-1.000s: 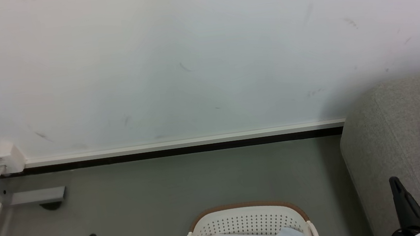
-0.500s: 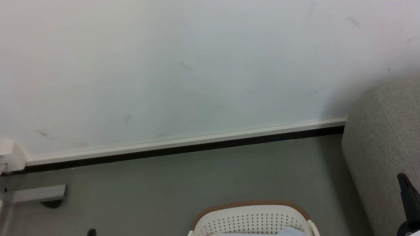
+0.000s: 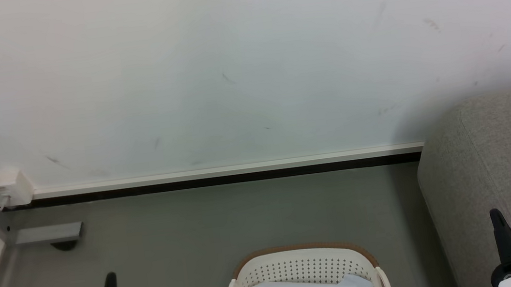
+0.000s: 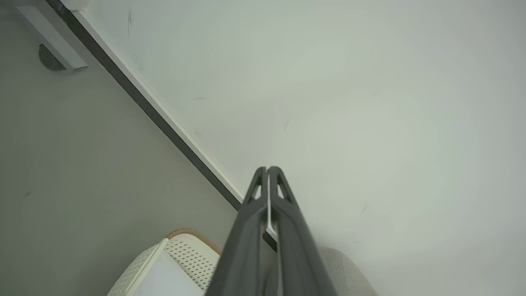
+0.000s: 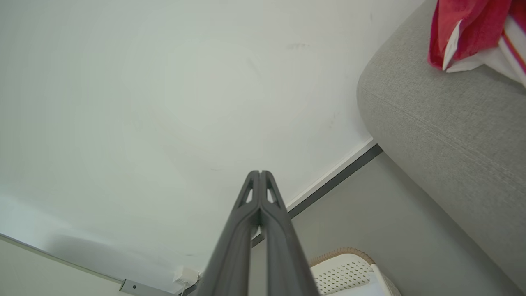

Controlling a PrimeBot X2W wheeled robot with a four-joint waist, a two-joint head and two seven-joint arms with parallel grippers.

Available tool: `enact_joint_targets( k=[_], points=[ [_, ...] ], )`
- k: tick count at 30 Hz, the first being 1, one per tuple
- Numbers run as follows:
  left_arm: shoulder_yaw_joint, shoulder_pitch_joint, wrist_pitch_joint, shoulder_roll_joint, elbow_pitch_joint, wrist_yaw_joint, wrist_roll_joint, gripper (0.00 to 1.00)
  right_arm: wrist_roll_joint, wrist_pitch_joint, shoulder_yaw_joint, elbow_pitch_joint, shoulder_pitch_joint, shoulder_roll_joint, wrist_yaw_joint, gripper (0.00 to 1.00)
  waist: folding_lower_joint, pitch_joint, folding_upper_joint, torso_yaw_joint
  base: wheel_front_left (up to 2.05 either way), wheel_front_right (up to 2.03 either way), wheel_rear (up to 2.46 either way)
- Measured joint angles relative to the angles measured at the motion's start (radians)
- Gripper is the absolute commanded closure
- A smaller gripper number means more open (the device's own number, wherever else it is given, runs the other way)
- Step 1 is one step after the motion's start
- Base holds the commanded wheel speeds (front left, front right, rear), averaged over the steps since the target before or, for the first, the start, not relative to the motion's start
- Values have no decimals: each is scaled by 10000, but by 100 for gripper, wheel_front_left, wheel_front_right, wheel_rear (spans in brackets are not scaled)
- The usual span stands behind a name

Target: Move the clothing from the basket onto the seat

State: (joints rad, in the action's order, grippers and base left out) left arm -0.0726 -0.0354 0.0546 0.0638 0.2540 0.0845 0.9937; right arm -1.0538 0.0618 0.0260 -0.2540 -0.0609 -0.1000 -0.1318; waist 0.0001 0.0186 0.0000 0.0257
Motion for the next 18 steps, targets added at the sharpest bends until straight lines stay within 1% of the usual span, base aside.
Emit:
enact_joint_targets(
  k=[18],
  points=[
    [-130,-200,-512,-50,-21,130,1835,100,-1697,-504,-378,15,-155,117,0,100,-1,-52,0,-62,0,0,0]
  ],
)
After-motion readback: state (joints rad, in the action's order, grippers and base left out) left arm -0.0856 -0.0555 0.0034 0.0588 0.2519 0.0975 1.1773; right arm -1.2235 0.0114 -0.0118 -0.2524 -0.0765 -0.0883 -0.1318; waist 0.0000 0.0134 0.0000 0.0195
